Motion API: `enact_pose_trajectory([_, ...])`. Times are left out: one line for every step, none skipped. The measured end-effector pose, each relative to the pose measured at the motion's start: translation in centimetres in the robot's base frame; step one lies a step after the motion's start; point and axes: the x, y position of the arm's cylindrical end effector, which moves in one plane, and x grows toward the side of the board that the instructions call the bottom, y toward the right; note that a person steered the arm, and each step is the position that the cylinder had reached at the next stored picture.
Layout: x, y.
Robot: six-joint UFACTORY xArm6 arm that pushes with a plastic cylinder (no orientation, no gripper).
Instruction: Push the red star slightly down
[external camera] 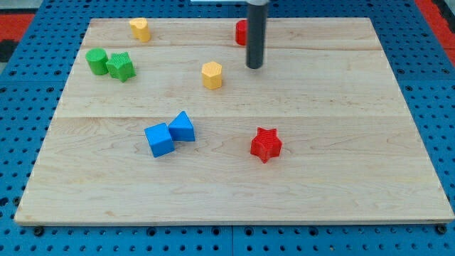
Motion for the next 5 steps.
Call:
enact_pose_trajectory([1.7, 1.2])
enact_pose_trajectory([4.6, 1.2])
enact_pose_trajectory([5.2, 1.3])
enact_pose_trajectory([7.9, 1.3])
enact_pose_trajectory([13.8, 1.3])
